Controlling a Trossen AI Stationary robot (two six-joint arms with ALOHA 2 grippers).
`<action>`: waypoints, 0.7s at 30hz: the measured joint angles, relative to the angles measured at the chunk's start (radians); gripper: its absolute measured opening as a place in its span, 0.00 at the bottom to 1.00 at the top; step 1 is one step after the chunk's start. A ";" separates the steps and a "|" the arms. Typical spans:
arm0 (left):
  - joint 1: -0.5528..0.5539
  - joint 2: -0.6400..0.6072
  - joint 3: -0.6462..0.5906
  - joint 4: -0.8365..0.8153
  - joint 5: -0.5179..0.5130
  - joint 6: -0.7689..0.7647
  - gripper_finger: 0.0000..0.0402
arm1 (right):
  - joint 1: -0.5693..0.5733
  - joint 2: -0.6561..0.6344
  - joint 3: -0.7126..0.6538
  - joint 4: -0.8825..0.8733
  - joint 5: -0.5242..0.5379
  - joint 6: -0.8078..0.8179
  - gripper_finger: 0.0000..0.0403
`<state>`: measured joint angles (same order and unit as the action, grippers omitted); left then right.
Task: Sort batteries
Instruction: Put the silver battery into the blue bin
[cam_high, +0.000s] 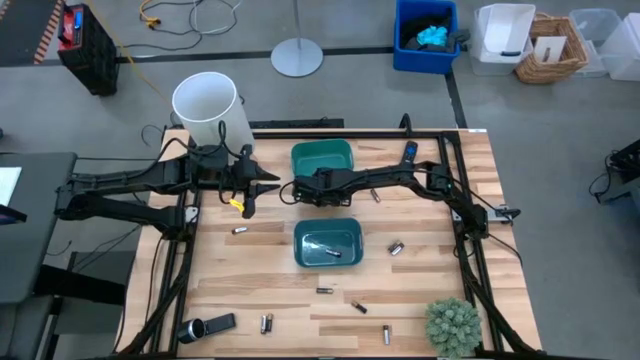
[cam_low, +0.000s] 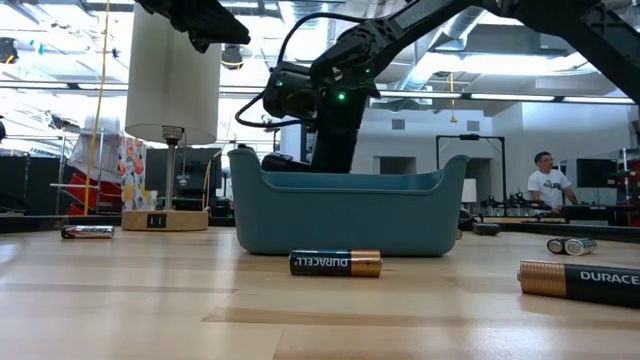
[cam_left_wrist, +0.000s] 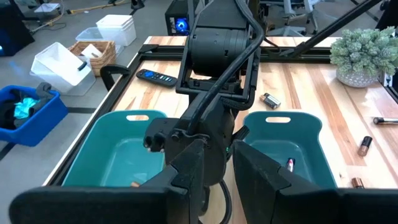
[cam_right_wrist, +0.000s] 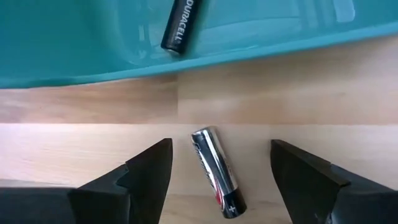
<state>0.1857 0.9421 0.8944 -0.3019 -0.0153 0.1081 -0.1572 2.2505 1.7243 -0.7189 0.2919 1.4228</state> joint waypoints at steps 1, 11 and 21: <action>0.000 0.000 0.000 0.000 -0.001 0.000 0.20 | 0.000 0.000 0.002 -0.005 -0.001 -0.008 0.71; 0.000 0.000 0.000 0.002 -0.023 0.000 0.20 | 0.012 0.000 0.005 -0.066 -0.039 -0.090 0.71; 0.000 0.000 0.000 0.004 -0.062 -0.044 0.20 | 0.012 -0.003 0.006 -0.125 -0.101 -0.133 0.59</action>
<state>0.1857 0.9421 0.8944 -0.2978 -0.0769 0.0641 -0.1455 2.2475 1.7306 -0.8436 0.1913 1.2893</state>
